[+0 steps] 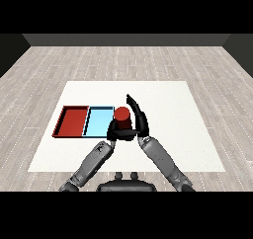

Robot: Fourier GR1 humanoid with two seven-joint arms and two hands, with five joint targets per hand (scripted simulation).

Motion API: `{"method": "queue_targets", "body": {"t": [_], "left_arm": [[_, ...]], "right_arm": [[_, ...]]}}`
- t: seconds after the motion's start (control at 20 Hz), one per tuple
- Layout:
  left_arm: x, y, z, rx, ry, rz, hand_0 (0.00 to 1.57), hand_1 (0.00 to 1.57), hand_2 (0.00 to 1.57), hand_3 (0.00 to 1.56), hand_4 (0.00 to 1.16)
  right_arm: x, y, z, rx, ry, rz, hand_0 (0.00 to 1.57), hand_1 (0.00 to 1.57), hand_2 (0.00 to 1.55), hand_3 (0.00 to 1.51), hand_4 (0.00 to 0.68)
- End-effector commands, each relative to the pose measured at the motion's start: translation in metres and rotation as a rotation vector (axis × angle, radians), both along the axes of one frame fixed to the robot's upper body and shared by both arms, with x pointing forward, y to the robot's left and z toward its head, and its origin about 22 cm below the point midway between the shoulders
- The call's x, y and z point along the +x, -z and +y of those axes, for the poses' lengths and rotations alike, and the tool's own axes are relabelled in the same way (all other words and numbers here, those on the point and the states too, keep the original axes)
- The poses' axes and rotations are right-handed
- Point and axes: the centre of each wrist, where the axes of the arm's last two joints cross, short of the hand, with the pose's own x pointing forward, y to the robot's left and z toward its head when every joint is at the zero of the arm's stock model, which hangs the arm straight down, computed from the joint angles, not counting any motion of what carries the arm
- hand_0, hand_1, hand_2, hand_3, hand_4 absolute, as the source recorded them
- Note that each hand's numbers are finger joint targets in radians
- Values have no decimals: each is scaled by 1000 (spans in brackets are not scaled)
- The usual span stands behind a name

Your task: Pick the red can and put it in the red box

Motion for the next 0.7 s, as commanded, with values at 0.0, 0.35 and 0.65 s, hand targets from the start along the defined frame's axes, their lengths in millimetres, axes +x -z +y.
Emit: {"method": "queue_targets", "body": {"t": [0.0,0.35,0.65], "left_arm": [[-10,2,-12,-15,-13,-5,1571,1571,1571,1493,1139],[-6,18,3,12,-2,-12,1571,1571,1571,1483,1136],[-5,2,38,53,-57,-29,1571,1571,1569,1463,1132]], "right_arm": [[6,5,-7,-5,22,10,0,0,0,0,0],[5,-12,-33,47,37,-12,0,0,0,0,0],[-13,-28,-73,90,78,-80,0,0,0,0,0]]}}
